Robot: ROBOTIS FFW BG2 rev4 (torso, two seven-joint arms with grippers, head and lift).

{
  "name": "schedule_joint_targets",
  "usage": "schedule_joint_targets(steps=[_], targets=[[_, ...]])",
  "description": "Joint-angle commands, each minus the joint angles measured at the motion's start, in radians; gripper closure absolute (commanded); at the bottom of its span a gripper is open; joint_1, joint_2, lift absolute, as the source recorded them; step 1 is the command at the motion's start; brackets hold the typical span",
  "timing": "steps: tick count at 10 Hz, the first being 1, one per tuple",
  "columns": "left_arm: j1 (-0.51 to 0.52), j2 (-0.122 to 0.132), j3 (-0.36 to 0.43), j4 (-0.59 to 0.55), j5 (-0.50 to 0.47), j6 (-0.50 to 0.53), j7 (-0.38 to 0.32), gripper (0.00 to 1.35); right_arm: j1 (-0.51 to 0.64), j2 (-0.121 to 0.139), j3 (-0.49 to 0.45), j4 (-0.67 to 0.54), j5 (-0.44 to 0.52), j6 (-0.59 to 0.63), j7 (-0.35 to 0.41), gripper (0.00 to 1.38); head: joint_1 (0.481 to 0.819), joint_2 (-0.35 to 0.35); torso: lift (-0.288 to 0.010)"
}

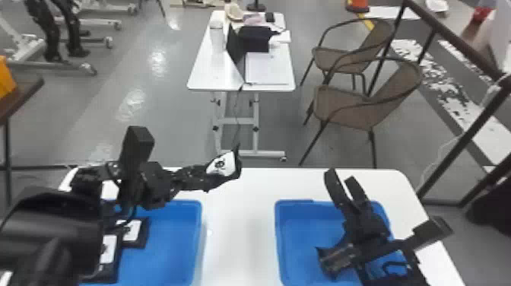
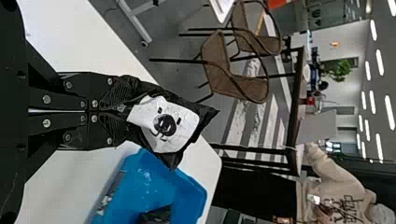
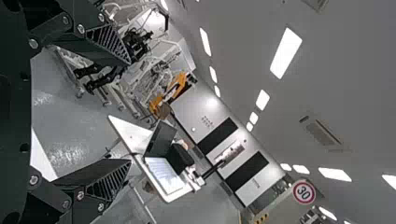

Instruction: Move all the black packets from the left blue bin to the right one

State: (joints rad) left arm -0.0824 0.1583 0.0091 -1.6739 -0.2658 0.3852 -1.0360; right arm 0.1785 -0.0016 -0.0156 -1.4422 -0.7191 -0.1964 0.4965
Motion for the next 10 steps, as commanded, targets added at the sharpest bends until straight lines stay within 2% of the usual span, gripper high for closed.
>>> schedule_joint_targets(steps=[1, 2, 3, 5, 6, 10], targets=[[-0.083, 0.017, -0.113, 0.115, 0.099, -0.058, 0.042, 1.21, -0.042, 0.002, 0.028, 0.003, 0.017, 0.014, 0.013, 0.30, 0.695, -0.052, 0.000], [-0.139, 0.017, -0.184, 0.180, 0.137, -0.083, 0.063, 1.21, -0.066, 0.002, 0.040, 0.008, 0.035, 0.022, 0.025, 0.30, 0.695, -0.069, 0.000], [-0.180, 0.004, -0.230, 0.235, 0.157, -0.105, 0.065, 1.21, -0.088, 0.002, 0.056, 0.014, 0.035, 0.022, 0.034, 0.30, 0.695, -0.089, 0.000], [-0.223, -0.046, -0.258, 0.299, 0.151, -0.134, 0.067, 1.21, -0.109, 0.002, 0.080, 0.012, 0.040, 0.022, 0.045, 0.30, 0.695, -0.114, 0.000], [-0.235, -0.060, -0.268, 0.318, 0.146, -0.134, 0.067, 1.21, -0.117, 0.002, 0.091, 0.012, 0.044, 0.022, 0.045, 0.30, 0.695, -0.125, 0.000], [-0.254, -0.075, -0.294, 0.341, 0.201, -0.137, 0.067, 1.21, -0.139, 0.002, 0.109, 0.012, 0.102, 0.052, 0.045, 0.29, 0.695, -0.134, 0.000]])
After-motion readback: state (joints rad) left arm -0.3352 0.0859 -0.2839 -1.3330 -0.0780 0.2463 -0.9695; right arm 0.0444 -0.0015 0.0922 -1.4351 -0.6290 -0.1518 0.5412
